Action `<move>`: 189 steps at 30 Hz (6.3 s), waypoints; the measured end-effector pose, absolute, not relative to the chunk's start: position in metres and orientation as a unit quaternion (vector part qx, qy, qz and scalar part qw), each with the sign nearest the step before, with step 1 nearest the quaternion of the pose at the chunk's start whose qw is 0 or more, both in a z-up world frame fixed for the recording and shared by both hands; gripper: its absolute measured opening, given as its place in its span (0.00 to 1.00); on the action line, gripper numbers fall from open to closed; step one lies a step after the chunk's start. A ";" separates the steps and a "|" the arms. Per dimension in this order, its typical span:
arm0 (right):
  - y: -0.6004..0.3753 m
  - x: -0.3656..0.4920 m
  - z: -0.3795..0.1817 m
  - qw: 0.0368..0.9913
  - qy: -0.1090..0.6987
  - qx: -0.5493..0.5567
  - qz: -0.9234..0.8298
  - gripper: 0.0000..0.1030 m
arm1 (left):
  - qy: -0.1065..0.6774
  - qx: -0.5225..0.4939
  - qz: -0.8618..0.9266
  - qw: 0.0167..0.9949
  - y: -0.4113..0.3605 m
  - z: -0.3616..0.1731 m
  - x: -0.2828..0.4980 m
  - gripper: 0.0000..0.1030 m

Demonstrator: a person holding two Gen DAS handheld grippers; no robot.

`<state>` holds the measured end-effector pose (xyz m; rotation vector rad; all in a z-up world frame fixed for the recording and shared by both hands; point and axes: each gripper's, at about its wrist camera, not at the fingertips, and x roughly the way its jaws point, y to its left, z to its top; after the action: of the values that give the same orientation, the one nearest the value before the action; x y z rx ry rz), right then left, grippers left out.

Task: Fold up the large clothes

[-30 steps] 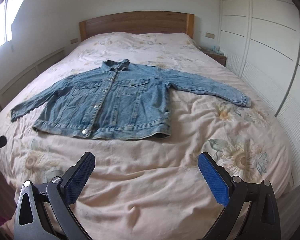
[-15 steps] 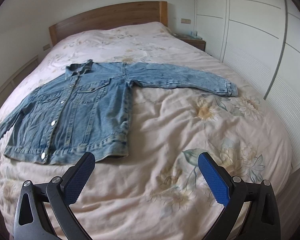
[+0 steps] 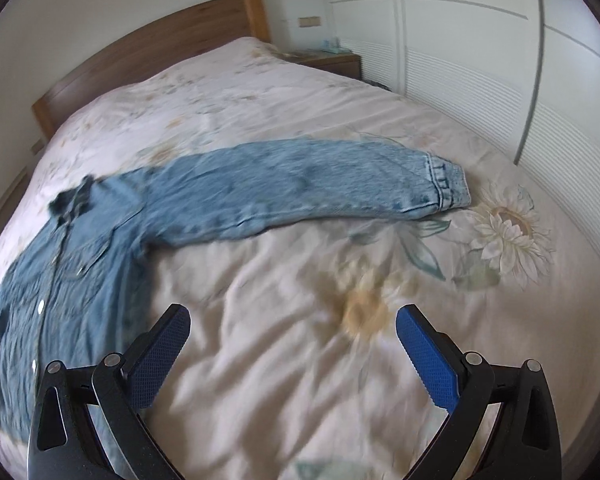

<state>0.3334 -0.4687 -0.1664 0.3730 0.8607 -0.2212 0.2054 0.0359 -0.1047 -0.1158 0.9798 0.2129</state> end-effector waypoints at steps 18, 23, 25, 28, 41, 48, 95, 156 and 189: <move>-0.597 0.416 -0.245 0.824 0.380 0.388 -0.159 0.93 | 0.505 -0.038 0.103 0.856 0.022 -0.140 0.246 0.99; -0.627 0.427 -0.253 0.806 0.346 0.445 -0.181 0.47 | 0.513 -0.033 0.099 0.852 0.020 -0.147 0.253 0.99; -0.635 0.429 -0.256 0.798 0.335 0.466 -0.183 0.36 | 0.514 -0.032 0.099 0.851 0.020 -0.149 0.256 0.99; -0.642 0.435 -0.252 0.799 0.320 0.478 -0.176 0.12 | 0.514 -0.030 0.097 0.851 0.021 -0.150 0.258 0.99; -0.601 0.484 -0.185 0.842 0.298 0.435 -0.117 0.05 | 0.509 -0.054 0.095 0.854 0.040 -0.154 0.253 0.99; -0.527 0.534 -0.155 0.852 0.317 0.413 -0.050 0.05 | 0.494 -0.070 0.112 0.860 0.069 -0.147 0.247 0.99; -0.022 0.569 -0.191 0.839 0.487 0.073 0.230 0.46 | 0.477 -0.081 0.117 0.867 0.135 -0.159 0.233 0.99; -0.138 0.528 -0.153 0.892 0.381 -0.070 0.233 0.73 | 0.422 0.001 0.077 0.903 0.053 -0.134 0.366 0.99; -0.262 0.539 -0.184 0.882 0.428 -0.111 0.165 0.73 | 0.416 0.030 0.041 0.908 0.042 -0.151 0.559 0.99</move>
<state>0.5392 -0.2624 -0.1840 -0.2304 0.8910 0.3446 0.5587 0.0423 -0.1514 0.0626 0.8581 0.0849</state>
